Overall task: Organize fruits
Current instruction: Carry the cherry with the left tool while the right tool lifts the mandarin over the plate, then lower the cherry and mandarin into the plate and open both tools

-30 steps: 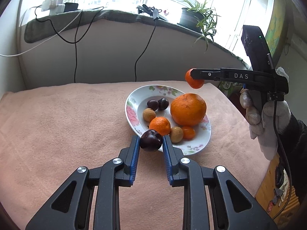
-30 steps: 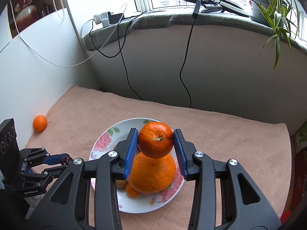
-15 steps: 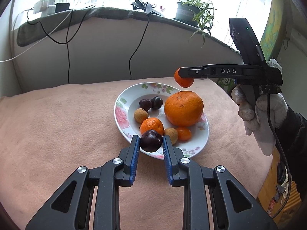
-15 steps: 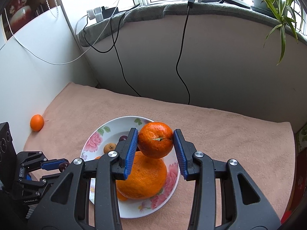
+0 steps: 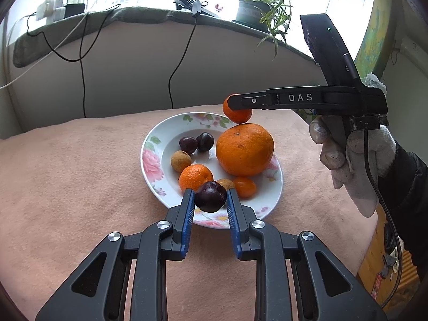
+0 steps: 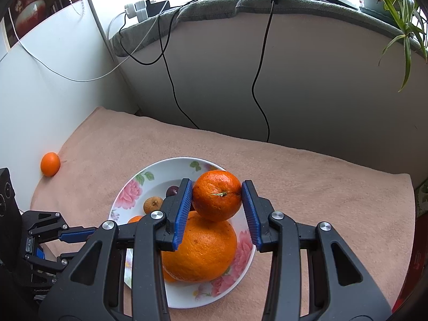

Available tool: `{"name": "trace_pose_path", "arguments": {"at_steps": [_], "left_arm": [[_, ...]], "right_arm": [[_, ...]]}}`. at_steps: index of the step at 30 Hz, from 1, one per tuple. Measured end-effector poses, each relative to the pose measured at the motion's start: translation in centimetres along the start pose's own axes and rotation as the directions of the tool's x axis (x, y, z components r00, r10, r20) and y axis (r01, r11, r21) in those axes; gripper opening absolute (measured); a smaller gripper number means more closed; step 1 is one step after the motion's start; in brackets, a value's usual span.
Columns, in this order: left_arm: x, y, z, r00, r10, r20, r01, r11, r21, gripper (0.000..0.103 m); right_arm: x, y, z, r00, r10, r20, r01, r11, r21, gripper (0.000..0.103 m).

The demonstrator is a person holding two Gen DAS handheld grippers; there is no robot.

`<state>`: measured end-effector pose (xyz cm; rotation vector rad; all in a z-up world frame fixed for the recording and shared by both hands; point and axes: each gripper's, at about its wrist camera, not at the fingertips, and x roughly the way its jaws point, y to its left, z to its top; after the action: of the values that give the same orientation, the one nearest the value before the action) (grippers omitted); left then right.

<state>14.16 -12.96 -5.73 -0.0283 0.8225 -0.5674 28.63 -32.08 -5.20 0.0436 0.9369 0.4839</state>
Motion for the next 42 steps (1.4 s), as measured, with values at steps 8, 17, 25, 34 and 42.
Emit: {"name": "trace_pose_path", "arguments": {"at_steps": [8,17,25,34,42], "left_arm": [[0.1,0.2,0.0,1.000,0.000,-0.004,0.000,1.000,-0.004,0.023],[0.3,0.3,0.1,1.000,-0.004,-0.006,0.004,1.000,-0.013,0.023],[0.2,-0.3,0.5,1.000,-0.009,0.014,0.009,1.000,-0.001,0.055],[0.4,-0.6,0.4,1.000,0.014,0.009,-0.014,1.000,0.012,0.063],[0.0,-0.7,0.4,0.999,0.052,0.013,-0.052,0.999,0.015,0.074]], "right_arm": [[0.2,0.4,0.2,1.000,0.001,-0.013,-0.002,1.000,-0.018,0.041],[-0.1,0.8,0.4,1.000,0.015,-0.017,-0.016,0.999,-0.036,0.041],[-0.8,1.4,0.4,1.000,0.010,0.004,-0.009,0.999,-0.043,0.062],[-1.6,2.3,0.4,1.000,0.002,0.022,-0.001,0.998,-0.061,0.070],[-2.1,2.9,0.3,1.000,0.005,0.026,-0.004,0.998,-0.068,0.070]]}}
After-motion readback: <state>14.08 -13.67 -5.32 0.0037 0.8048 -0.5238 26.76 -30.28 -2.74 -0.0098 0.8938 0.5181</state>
